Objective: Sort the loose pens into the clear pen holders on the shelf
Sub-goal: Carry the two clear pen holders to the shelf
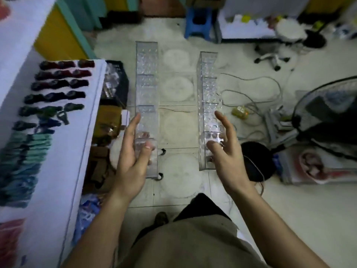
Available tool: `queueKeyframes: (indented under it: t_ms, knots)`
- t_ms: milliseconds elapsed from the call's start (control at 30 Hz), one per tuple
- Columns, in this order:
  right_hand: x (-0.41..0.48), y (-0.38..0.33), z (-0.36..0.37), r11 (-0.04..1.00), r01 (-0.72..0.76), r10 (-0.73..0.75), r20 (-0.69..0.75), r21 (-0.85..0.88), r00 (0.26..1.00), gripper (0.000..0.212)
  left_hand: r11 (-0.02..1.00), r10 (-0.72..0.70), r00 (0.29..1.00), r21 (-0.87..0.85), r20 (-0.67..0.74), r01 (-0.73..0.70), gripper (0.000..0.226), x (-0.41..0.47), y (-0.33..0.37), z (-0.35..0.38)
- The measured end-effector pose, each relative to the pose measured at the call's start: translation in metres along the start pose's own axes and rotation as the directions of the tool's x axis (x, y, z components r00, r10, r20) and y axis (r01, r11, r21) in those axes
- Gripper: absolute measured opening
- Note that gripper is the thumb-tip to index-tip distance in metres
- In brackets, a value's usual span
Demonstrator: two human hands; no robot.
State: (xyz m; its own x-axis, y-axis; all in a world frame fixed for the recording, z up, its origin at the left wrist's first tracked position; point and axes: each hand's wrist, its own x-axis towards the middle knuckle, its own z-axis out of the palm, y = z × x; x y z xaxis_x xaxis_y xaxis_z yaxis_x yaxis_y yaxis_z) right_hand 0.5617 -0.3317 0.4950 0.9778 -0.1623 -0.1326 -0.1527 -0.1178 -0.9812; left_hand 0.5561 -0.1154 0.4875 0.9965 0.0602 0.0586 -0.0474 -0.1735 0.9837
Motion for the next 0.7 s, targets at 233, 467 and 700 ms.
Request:
queueKeyframes:
  t_ms: [233,467,700]
  knots:
    - [0.021,0.001,-0.017,0.997,-0.035,0.044,-0.149,0.061,0.988,0.067,0.998,-0.062,0.983,-0.010,0.171,0.065,0.057,0.057,-0.008,0.037]
    - [0.114,0.008,-0.058,0.998,-0.024,0.035,-0.215,0.055,0.976,0.069,0.998,-0.037,0.963,-0.031,0.266,0.047,0.058,0.158,0.001,0.117]
    - [0.244,-0.028,-0.112,0.999,-0.002,0.006,-0.134,0.033,0.991,0.069,1.000,-0.019,0.960,0.005,0.279,0.018,0.058,0.271,0.017,0.182]
